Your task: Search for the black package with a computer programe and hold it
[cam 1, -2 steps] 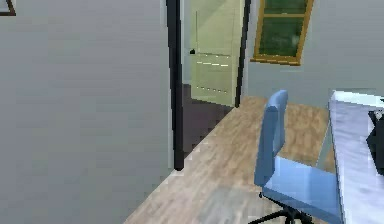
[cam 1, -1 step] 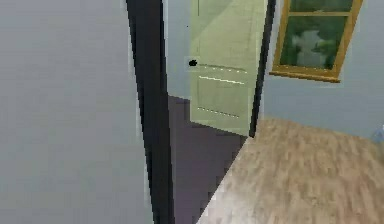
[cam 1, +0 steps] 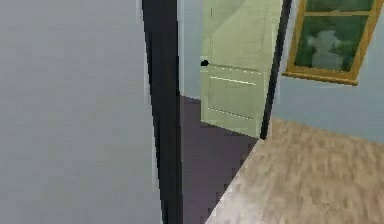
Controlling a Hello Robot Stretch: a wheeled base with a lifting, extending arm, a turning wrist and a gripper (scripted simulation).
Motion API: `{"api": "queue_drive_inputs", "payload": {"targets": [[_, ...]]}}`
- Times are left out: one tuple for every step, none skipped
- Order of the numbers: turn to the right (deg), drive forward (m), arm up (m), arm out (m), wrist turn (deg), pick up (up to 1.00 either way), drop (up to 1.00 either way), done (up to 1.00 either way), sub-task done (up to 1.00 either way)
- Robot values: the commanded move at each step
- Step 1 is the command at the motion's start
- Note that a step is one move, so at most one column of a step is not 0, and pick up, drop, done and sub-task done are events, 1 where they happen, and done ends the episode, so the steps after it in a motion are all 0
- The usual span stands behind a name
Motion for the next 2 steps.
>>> {"api": "queue_drive_inputs", "payload": {"targets": [[0.0, 0.20, 0.00, 0.00, 0.0, 0.00, 0.00, 0.00, 0.00], [39.0, 0.00, 0.00, 0.00, 0.0, 0.00, 0.00, 0.00, 0.00]]}}
